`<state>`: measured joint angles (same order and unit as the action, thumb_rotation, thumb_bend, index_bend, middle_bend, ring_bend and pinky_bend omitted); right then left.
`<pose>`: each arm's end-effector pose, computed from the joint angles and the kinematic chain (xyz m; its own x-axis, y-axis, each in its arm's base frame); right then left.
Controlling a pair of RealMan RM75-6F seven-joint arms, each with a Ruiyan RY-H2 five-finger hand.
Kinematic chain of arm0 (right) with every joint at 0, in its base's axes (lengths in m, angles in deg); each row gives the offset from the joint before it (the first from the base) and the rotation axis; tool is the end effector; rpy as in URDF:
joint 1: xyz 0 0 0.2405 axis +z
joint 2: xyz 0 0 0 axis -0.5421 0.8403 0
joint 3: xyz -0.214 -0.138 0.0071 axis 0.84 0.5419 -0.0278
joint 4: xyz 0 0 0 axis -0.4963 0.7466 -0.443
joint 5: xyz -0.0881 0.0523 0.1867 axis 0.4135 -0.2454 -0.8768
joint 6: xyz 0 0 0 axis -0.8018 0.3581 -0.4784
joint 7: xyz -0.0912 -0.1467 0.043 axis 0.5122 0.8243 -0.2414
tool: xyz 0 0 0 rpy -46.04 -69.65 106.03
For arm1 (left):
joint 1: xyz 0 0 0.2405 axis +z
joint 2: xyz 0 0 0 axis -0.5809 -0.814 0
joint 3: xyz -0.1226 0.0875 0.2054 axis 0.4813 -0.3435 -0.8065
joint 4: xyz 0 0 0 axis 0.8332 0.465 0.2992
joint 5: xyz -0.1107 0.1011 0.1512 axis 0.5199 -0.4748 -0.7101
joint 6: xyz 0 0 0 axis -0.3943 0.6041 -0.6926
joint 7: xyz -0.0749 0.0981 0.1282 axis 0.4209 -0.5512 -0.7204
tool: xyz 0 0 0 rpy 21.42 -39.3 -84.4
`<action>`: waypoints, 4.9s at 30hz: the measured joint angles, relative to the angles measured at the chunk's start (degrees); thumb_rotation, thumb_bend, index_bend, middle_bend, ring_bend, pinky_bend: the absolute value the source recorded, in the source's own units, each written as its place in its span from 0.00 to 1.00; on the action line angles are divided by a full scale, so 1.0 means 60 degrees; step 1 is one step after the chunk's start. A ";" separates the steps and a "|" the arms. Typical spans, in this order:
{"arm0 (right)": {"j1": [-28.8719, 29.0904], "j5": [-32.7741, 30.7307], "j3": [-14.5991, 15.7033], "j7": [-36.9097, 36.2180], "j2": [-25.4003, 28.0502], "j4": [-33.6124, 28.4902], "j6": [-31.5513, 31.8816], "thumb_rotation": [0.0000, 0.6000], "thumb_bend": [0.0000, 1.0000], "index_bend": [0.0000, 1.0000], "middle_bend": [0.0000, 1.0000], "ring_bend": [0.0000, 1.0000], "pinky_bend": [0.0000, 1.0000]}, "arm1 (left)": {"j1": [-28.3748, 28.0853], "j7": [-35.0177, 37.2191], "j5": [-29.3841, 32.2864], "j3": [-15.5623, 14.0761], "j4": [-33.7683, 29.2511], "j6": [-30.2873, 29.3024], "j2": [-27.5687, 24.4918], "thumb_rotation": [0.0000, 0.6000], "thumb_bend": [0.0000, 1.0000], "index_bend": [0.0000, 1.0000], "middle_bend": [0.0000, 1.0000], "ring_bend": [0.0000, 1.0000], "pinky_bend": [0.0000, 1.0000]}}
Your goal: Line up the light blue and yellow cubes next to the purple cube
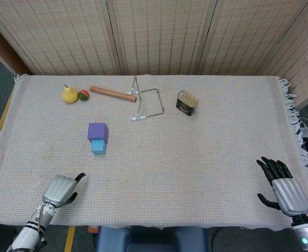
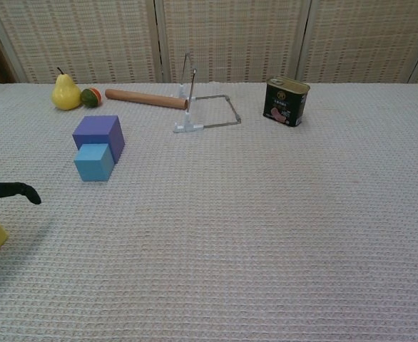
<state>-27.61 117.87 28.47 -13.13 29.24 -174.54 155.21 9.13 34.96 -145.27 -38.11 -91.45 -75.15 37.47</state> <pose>-0.3036 -0.1929 0.1356 0.4109 -0.2084 0.8875 -0.9114 -0.0697 0.4056 -0.2454 0.2505 0.0210 0.6819 0.3214 0.6570 0.7312 -0.3200 -0.6024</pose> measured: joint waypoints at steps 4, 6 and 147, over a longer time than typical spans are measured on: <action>-0.0003 0.0034 0.0022 0.0082 -0.0028 -0.0009 -0.0002 1.00 0.01 0.00 0.00 0.00 0.00 | 0.0267 -0.0174 -0.0039 -0.0043 0.0598 -0.0255 0.0259 1.00 0.38 0.22 1.00 1.00 1.00; -0.0009 0.0055 0.0026 0.0095 -0.0034 -0.0023 0.0019 1.00 0.01 0.00 0.00 0.00 0.00 | 0.0381 -0.0190 -0.0017 -0.0027 0.0893 -0.0278 0.0401 1.00 0.38 0.25 1.00 1.00 1.00; 0.0067 -0.0527 -0.0079 0.0054 0.0148 -0.0071 -0.0332 1.00 0.03 0.00 0.00 0.00 0.00 | -0.0653 0.0738 0.0174 0.1366 0.2881 0.1238 0.2493 1.00 0.39 0.21 1.00 1.00 1.00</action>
<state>-27.22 114.71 28.00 -12.80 30.13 -174.97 153.22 5.21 39.39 -144.23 -29.91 -74.17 -67.72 52.43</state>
